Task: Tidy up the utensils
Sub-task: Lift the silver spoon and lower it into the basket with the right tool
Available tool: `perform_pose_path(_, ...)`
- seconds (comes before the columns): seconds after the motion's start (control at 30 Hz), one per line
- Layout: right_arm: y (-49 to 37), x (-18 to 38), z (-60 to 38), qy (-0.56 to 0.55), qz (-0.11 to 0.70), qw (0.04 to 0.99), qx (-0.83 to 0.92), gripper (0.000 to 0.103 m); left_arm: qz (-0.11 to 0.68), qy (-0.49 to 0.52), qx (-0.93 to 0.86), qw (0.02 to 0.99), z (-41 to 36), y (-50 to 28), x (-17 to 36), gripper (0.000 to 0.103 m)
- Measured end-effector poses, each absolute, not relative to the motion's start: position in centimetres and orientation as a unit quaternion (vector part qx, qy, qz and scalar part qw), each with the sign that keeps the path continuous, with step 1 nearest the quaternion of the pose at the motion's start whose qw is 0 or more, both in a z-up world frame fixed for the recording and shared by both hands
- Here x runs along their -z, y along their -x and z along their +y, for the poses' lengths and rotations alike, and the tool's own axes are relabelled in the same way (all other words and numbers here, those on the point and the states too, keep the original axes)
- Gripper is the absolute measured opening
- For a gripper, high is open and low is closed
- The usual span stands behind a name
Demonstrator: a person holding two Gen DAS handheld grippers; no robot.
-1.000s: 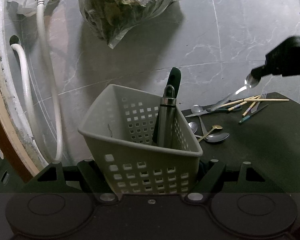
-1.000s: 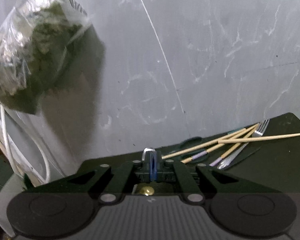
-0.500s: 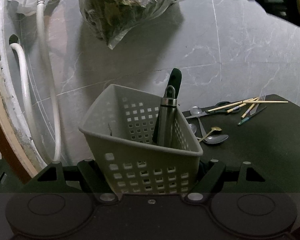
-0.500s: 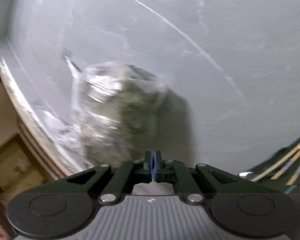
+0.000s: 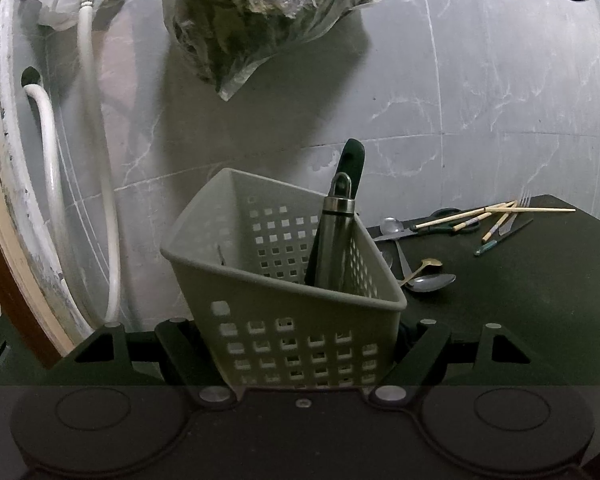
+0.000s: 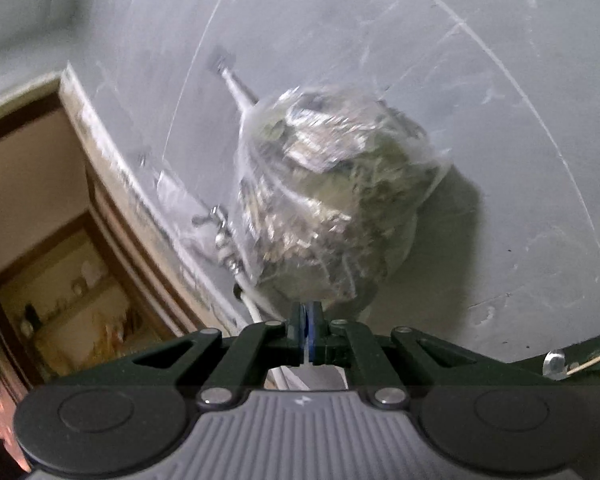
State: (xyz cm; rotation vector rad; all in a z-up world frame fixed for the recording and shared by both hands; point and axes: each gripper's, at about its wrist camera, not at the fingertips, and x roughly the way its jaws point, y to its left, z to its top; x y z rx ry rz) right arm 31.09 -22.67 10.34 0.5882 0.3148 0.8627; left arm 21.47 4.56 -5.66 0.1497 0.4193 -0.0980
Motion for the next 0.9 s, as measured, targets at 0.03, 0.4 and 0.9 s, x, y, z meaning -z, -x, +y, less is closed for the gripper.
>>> perform_pose_path(0.03,-31.0,-10.4,-22.4,-0.267,0.154,0.858,-0.410,0.002,0.208,-0.075,0.049,0.974,4.6,-21.4,5.7,0.079)
perform_pose_path(0.4,-30.2,-8.4,-15.1,-0.044,0.210,0.897,-0.385,0.002,0.208,-0.076,0.049,0.974,4.6,-21.4,5.6,0.079)
perform_pose_path(0.9,-26.4,-4.2,-9.0,0.132,0.225,0.864,-0.430,0.002,0.208,-0.076,0.048,0.974,4.6,-21.3,5.7,0.079)
